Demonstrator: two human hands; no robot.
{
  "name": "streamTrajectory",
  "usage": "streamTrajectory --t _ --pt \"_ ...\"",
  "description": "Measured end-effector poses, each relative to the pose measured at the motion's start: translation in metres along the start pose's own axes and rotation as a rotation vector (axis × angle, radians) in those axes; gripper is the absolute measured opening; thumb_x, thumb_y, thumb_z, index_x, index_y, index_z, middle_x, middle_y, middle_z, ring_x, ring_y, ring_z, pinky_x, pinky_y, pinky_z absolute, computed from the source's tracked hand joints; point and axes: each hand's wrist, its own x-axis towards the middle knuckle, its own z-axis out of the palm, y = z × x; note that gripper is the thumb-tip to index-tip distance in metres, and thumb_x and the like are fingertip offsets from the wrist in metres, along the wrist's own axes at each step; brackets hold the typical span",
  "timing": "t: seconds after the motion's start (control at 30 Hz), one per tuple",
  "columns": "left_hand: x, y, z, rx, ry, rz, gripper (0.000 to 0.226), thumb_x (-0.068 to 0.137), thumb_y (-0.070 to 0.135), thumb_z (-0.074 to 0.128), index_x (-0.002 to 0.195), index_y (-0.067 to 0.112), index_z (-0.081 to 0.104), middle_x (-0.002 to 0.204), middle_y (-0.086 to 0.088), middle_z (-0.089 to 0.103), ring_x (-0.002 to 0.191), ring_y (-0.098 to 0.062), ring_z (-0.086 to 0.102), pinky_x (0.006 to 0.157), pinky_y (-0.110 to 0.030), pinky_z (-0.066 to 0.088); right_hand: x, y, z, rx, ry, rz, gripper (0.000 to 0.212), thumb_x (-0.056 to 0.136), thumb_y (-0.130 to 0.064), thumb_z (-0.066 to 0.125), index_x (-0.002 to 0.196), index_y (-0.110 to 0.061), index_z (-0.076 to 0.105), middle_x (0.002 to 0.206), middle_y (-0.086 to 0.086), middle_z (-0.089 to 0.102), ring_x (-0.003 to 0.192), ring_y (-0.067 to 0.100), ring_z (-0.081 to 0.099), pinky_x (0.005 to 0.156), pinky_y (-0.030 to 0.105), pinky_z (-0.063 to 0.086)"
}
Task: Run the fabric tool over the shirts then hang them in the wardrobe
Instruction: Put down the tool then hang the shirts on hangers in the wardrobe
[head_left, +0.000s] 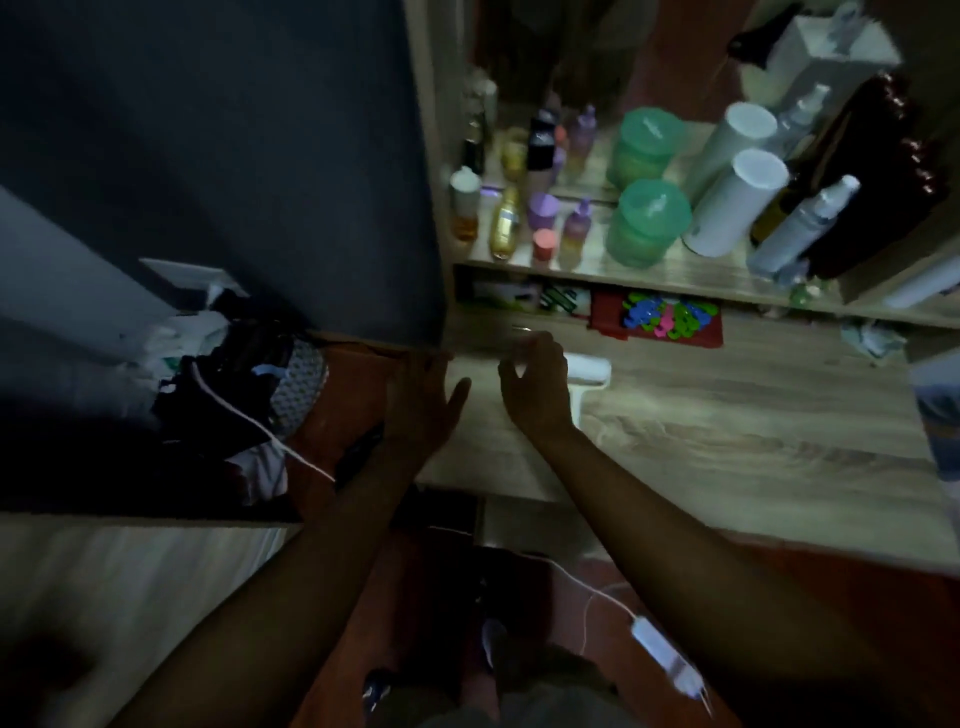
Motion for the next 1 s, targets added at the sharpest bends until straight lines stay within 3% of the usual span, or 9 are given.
streamTrajectory --t 0.1,0.17,0.27,0.37,0.53,0.63,0.73,0.83,1.0 --pt "-0.010 -0.016 -0.083 0.012 0.125 -0.045 0.043 0.092 0.044 0.049 0.108 0.006 0.062 0.109 -0.020 0.065 0.101 -0.040 0.063 0.088 -0.048 0.052 -0.003 -0.071 0.015 0.084 -0.077 -0.149 0.019 0.086 -0.007 0.063 0.103 -0.001 0.059 0.098 0.019 0.061 0.093 0.037 0.059 0.077 0.033 0.041" --pt "-0.030 -0.036 -0.147 0.061 0.286 0.022 0.016 0.087 0.019 0.068 0.095 0.007 0.064 0.097 -0.018 0.066 0.090 -0.039 0.064 0.079 -0.045 0.053 -0.019 -0.133 0.028 0.167 -0.168 -0.256 0.018 0.089 -0.009 0.063 0.106 -0.004 0.060 0.098 0.015 0.063 0.092 0.030 0.060 0.076 0.026 0.037" --pt "-0.079 -0.060 -0.249 0.045 0.481 -0.055 0.031 0.092 0.029 0.063 0.117 0.010 0.063 0.116 -0.011 0.063 0.109 -0.031 0.056 0.095 -0.046 0.047 -0.064 -0.232 0.046 0.311 -0.356 -0.426 0.013 0.093 -0.015 0.062 0.105 -0.010 0.060 0.087 -0.001 0.059 0.079 0.014 0.055 0.072 0.026 0.041" --pt "-0.141 -0.088 -0.347 0.111 0.715 -0.151 0.037 0.097 0.039 0.059 0.123 0.013 0.060 0.120 -0.007 0.063 0.112 -0.026 0.056 0.100 -0.037 0.043 -0.123 -0.327 0.058 0.457 -0.473 -0.660 0.010 0.092 -0.015 0.063 0.101 -0.011 0.060 0.077 -0.008 0.054 0.066 0.002 0.051 0.066 0.019 0.046" --pt "-0.265 -0.101 -0.511 0.252 1.020 -0.237 0.036 0.097 0.035 0.061 0.123 0.010 0.061 0.116 -0.007 0.064 0.109 -0.023 0.058 0.096 -0.032 0.044 -0.238 -0.482 0.057 0.620 -0.665 -1.034 0.008 0.094 -0.014 0.063 0.100 -0.010 0.060 0.078 -0.003 0.056 0.066 0.003 0.049 0.065 0.009 0.042" --pt "-0.335 -0.100 -0.602 0.372 1.175 -0.239 0.035 0.096 0.034 0.062 0.120 0.009 0.062 0.111 -0.006 0.064 0.104 -0.023 0.061 0.093 -0.035 0.048 -0.305 -0.563 0.052 0.674 -0.738 -1.221 0.008 0.096 -0.020 0.061 0.102 -0.016 0.058 0.087 0.007 0.062 0.074 0.015 0.055 0.066 0.015 0.045" --pt "-0.391 -0.094 -0.679 0.506 1.267 -0.234 0.031 0.096 0.032 0.063 0.117 0.010 0.063 0.109 -0.004 0.066 0.103 -0.021 0.061 0.091 -0.035 0.048 -0.364 -0.633 0.046 0.765 -0.737 -1.349 0.008 0.095 -0.021 0.061 0.102 -0.019 0.058 0.087 0.008 0.064 0.075 0.022 0.058 0.069 0.026 0.049" --pt "-0.423 -0.094 -0.738 0.605 1.291 -0.232 0.028 0.094 0.032 0.063 0.113 0.011 0.064 0.106 -0.005 0.066 0.099 -0.022 0.061 0.089 -0.037 0.048 -0.404 -0.689 0.044 0.809 -0.677 -1.422 0.009 0.092 -0.020 0.064 0.100 -0.019 0.059 0.081 0.005 0.066 0.071 0.017 0.060 0.067 0.018 0.045" --pt "-0.450 -0.112 -0.820 0.728 1.220 -0.345 0.035 0.088 0.042 0.062 0.109 0.014 0.065 0.099 -0.005 0.063 0.094 -0.026 0.059 0.084 -0.036 0.045 -0.451 -0.772 0.046 0.685 -0.611 -1.578 0.016 0.089 -0.025 0.063 0.104 -0.020 0.060 0.089 -0.001 0.069 0.081 0.014 0.064 0.076 0.029 0.049"
